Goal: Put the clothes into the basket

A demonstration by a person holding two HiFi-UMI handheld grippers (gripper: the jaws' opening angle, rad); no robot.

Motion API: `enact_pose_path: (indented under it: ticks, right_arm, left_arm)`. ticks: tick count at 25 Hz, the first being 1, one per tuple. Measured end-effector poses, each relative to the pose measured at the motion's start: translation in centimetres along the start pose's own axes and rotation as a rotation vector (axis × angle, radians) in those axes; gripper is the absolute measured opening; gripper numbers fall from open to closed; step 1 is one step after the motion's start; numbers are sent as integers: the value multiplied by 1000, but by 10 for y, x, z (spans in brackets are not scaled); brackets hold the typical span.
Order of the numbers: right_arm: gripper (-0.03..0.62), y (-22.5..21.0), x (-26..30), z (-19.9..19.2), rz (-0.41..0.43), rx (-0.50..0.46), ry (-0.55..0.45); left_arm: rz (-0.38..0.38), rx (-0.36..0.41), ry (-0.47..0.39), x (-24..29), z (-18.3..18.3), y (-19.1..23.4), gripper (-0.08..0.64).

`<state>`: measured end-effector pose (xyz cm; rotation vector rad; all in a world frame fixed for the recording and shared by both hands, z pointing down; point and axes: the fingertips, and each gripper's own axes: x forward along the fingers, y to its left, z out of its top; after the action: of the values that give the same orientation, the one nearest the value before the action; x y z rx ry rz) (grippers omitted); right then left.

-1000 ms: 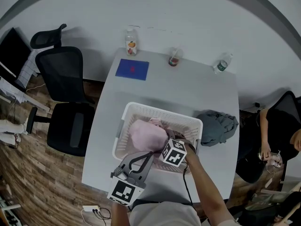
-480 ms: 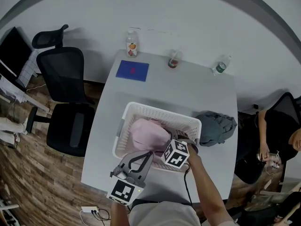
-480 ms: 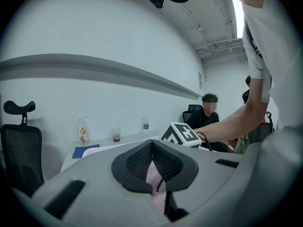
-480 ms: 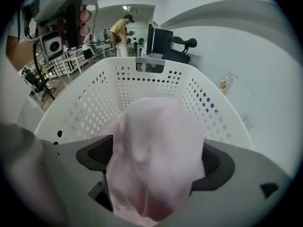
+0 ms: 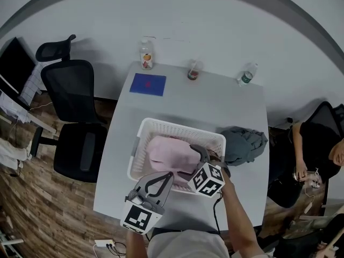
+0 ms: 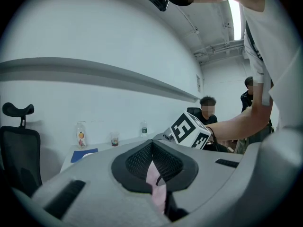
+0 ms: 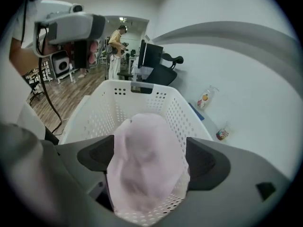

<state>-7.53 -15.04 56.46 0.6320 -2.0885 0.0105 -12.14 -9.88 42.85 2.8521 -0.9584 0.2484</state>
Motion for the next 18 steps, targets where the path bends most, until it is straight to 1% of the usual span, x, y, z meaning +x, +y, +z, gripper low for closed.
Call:
enact_pose_path:
  ticks: [3, 5, 6, 8, 9, 10, 12, 13, 15, 18]
  right_arm:
    - [470, 0, -19, 13, -13, 35, -76]
    - [432, -2, -34, 22, -36, 58, -135]
    - [393, -4, -43, 27, -60, 68, -168]
    - [235, -11, -62, 36, -129, 86, -241]
    - [169, -13, -72, 41, -159, 99, -278]
    - [128, -15, -82, 45, -179, 121, -317]
    - [66, -16, -102, 52, -196, 192, -412]
    - [45, -15, -113, 55, -195, 231, -464]
    - [25, -14, -135, 60, -188, 292, -562]
    - [11, -12, -165, 62, -189, 350, -668]
  left_arm:
    - [2, 1, -13, -2, 6, -1, 6]
    - [2, -4, -26, -2, 11, -2, 6]
    - [2, -7, -34, -3, 13, -3, 6]
    - [-1, -13, -51, -4, 19, -4, 6]
    - [-2, -18, -60, -5, 22, -4, 6]
    - [-4, -22, -70, -6, 25, -5, 6]
    - [-10, -36, -92, -7, 31, -7, 6]
    - [-14, -42, -103, -8, 34, -8, 6]
    - [-20, -47, -125, -9, 39, -11, 6]
    - [-30, -30, -161, -10, 46, -14, 6]
